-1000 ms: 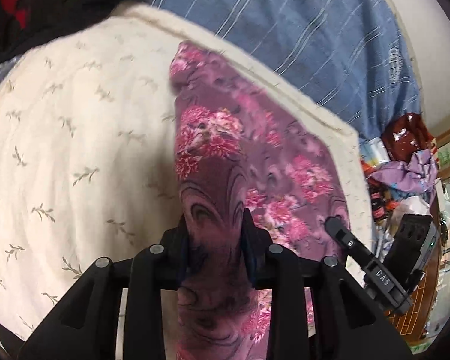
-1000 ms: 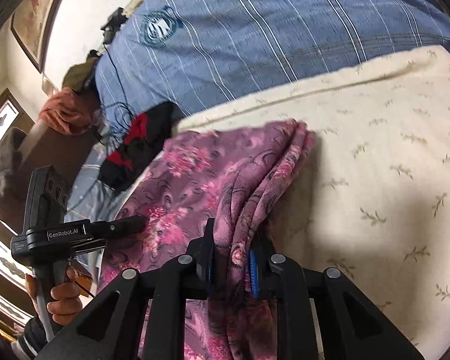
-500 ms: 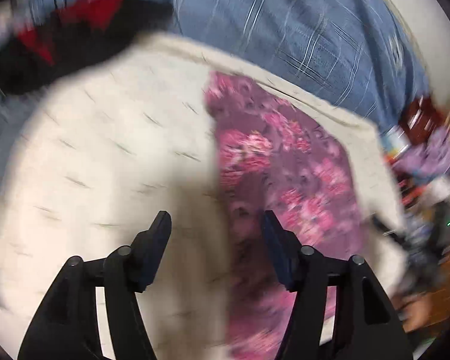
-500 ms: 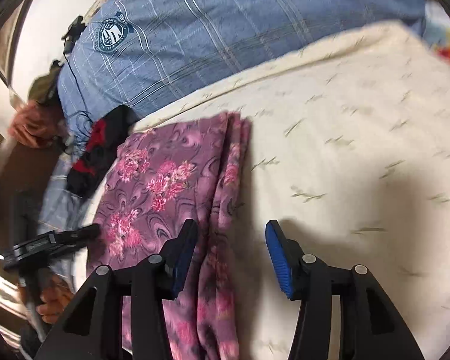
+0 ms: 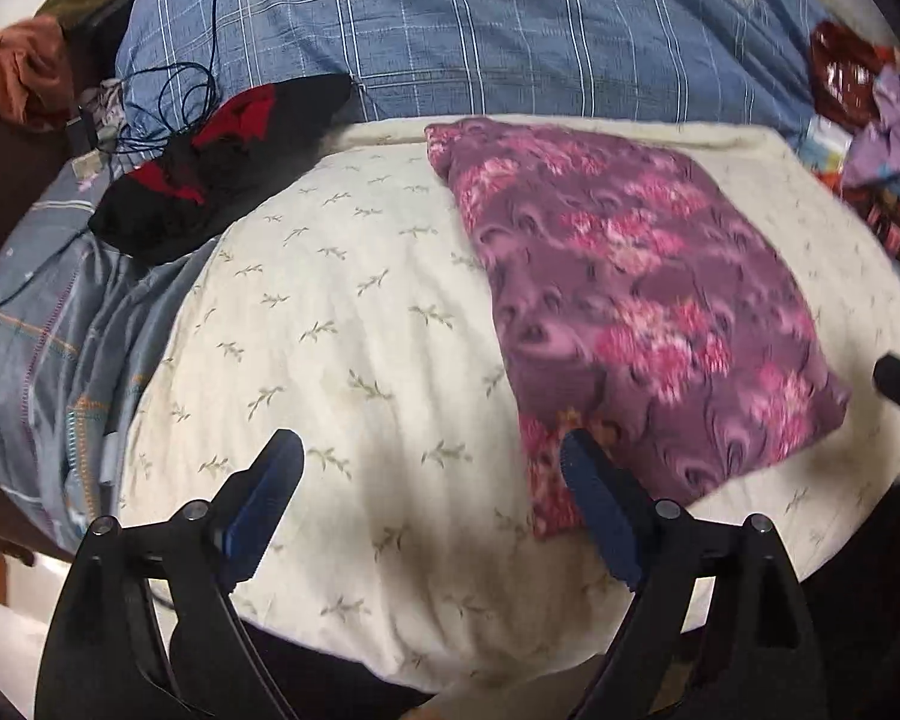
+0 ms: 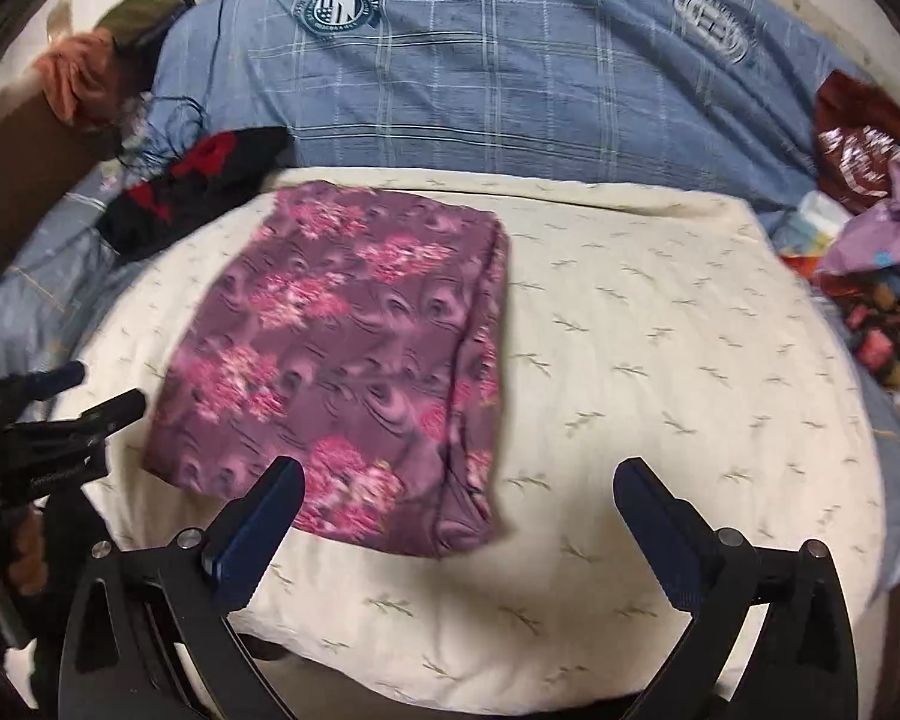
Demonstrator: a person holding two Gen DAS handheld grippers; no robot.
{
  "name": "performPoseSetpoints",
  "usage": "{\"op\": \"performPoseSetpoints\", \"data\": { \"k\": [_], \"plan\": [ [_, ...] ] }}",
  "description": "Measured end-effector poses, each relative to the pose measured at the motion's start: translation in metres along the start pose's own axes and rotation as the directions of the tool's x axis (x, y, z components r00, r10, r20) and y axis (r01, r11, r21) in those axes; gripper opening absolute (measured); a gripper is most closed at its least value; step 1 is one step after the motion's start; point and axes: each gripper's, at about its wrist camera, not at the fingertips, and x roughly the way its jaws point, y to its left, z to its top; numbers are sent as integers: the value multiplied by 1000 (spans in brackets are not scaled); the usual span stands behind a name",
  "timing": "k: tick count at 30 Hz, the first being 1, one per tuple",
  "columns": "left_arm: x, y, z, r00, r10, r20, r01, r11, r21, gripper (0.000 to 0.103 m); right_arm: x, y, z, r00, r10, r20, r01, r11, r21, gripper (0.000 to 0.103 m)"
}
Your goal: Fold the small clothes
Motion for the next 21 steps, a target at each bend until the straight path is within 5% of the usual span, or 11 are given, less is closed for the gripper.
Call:
{"op": "performPoseSetpoints", "data": {
  "k": [21],
  "plan": [
    [-56,-62,-30,978,-193,82,182,975,124,88,-35,-25,-22,996,-90,18,88,993,84,103]
  ]
}}
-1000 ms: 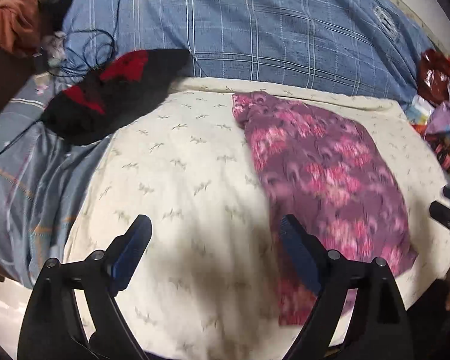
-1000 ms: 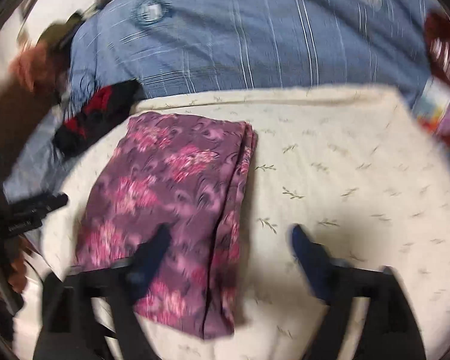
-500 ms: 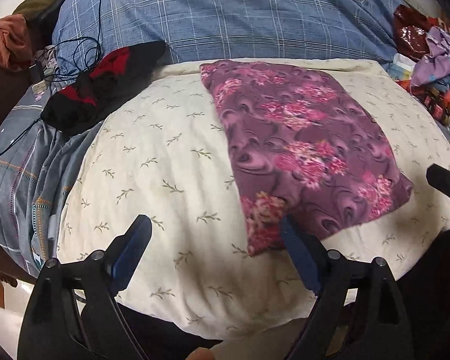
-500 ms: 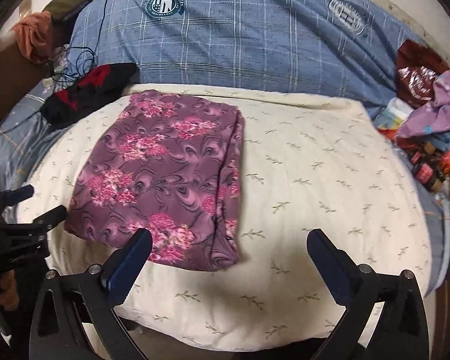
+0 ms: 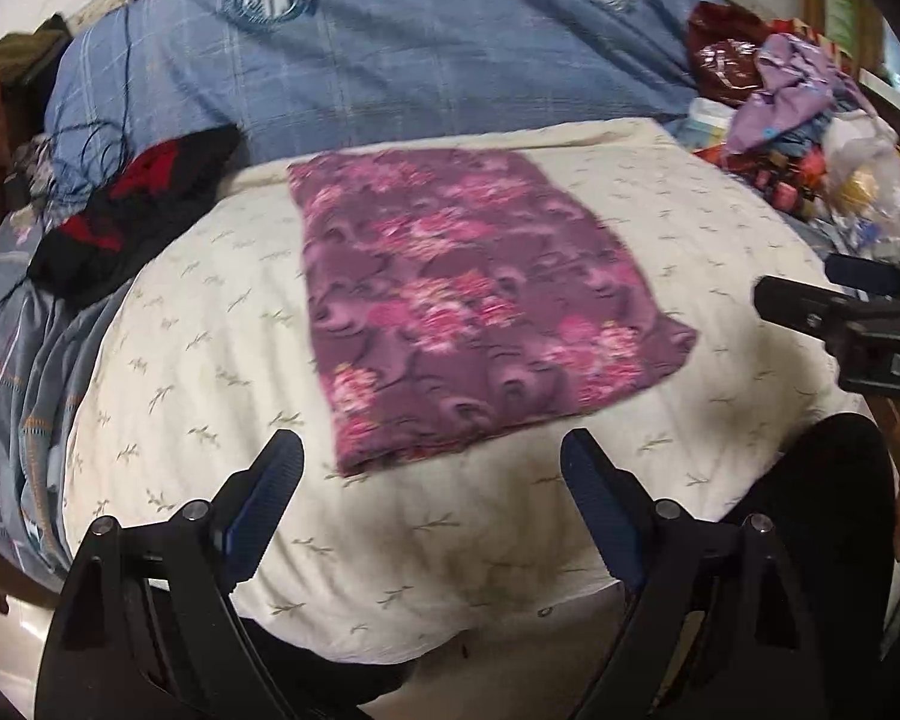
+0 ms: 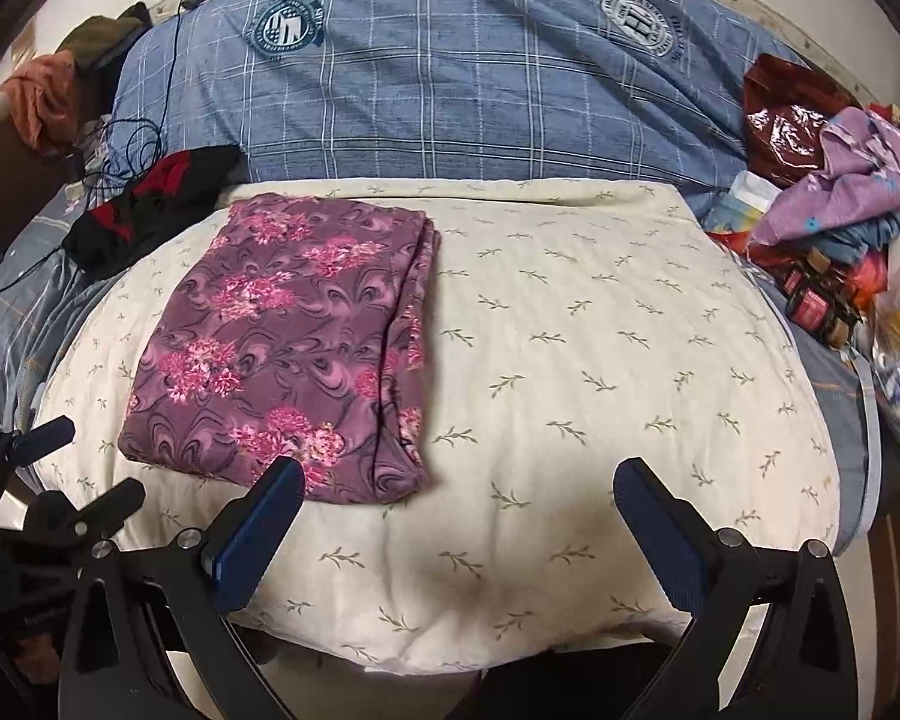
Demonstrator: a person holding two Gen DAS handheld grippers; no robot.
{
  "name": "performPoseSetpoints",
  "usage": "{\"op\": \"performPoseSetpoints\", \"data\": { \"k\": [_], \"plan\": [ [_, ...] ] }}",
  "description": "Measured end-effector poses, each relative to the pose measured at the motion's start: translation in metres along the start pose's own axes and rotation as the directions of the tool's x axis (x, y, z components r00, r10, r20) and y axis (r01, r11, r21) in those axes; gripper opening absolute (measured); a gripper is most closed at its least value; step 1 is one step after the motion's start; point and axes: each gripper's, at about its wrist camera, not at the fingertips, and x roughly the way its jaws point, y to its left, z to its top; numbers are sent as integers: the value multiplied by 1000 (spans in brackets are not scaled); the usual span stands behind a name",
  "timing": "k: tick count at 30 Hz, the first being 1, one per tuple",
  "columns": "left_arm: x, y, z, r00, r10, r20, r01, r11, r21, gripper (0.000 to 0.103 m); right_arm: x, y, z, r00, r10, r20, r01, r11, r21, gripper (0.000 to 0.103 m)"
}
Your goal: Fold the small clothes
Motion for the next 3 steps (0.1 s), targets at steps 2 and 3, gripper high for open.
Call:
{"op": "performPoseSetpoints", "data": {
  "k": [2,3],
  "plan": [
    [-2,-5,2,1000,-4,5,4,1000,9,88,-3,-3,0,1000,-10,7,10,1000,2,103],
    [-3,-6,2,1000,-4,6,4,1000,8,88,-5,-5,0,1000,-19,11,19,1000,3,103]
  ]
}}
